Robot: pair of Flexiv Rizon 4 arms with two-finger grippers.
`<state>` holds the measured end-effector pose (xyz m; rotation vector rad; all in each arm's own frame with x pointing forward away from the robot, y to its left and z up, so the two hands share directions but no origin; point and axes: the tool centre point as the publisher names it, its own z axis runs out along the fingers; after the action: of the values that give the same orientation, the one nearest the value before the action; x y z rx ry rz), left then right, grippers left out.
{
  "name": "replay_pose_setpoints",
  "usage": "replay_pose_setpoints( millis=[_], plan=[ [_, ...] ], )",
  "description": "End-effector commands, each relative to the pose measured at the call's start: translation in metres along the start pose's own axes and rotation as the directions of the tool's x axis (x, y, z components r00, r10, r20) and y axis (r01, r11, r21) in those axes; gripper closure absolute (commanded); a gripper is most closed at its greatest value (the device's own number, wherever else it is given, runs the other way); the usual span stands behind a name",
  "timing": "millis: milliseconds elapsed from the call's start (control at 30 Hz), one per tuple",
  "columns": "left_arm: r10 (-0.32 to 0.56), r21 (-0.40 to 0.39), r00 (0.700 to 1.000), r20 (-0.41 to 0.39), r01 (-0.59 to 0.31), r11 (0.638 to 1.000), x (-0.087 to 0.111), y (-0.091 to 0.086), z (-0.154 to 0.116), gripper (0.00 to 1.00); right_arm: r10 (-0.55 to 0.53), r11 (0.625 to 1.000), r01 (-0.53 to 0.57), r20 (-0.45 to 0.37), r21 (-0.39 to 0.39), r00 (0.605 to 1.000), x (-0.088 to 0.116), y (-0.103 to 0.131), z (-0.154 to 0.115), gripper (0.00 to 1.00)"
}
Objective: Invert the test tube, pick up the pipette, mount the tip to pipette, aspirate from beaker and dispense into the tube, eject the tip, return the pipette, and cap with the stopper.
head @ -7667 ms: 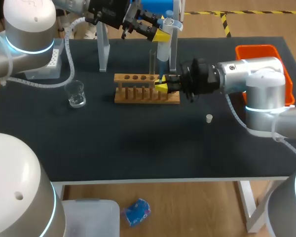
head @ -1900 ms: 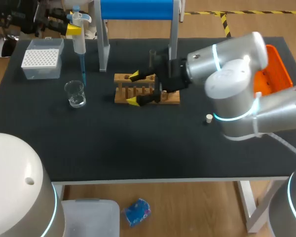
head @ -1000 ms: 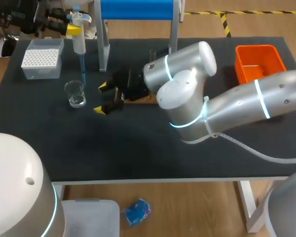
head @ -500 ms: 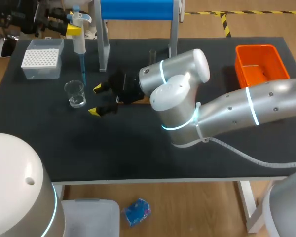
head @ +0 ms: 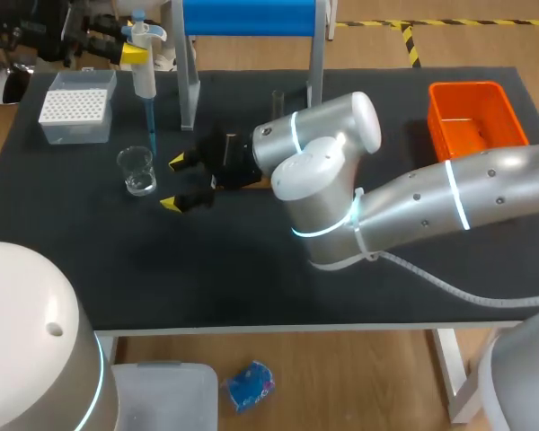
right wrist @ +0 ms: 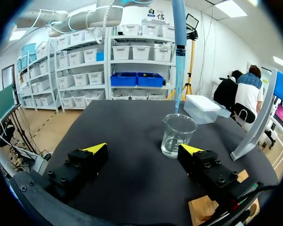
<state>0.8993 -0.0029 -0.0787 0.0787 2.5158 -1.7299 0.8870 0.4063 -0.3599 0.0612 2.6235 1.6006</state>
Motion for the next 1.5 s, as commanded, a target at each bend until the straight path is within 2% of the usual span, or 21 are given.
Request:
replay_pose_setpoints(
  millis=[33, 400, 967, 1300, 1367, 1500],
  plan=[
    [0.009, 0.004, 1.0, 0.004, -0.009, 1.0, -0.001, 0.001, -0.003, 1.0, 0.0, 1.0, 0.0, 0.002, -0.001, 1.0, 0.0, 0.0, 0.001, 0.0],
    [0.0, -0.004, 1.0, 0.015, 0.0, 1.0, -0.005, 0.004, -0.012, 1.0, 0.0, 1.0, 0.0, 0.002, -0.001, 1.0, 0.0, 0.0, 0.001, 0.0],
    [-0.046, 0.048, 0.999, 0.022, 0.045, 0.998, -0.019, 0.038, -0.018, 1.0, 0.0, 1.0, 0.0, 0.002, -0.001, 1.0, 0.0, 0.0, 0.001, 0.0],
    [-0.049, 0.076, 0.998, 0.035, 0.046, 0.996, -0.027, 0.047, -0.032, 1.0, 0.0, 1.0, 0.0, 0.002, -0.001, 1.0, 0.0, 0.0, 0.001, 0.0],
    [-0.054, 0.103, 0.998, 0.037, 0.05, 0.993, -0.028, 0.05, -0.035, 1.0, 0.0, 1.0, 0.0, 0.002, -0.001, 1.0, 0.0, 0.0, 0.001, 0.0],
    [-0.091, 0.094, 0.996, 0.023, 0.089, 0.992, -0.031, 0.056, -0.036, 1.0, 0.0, 1.0, 0.0, 0.002, -0.001, 1.0, 0.0, 0.0, 0.001, 0.0]
  ],
)
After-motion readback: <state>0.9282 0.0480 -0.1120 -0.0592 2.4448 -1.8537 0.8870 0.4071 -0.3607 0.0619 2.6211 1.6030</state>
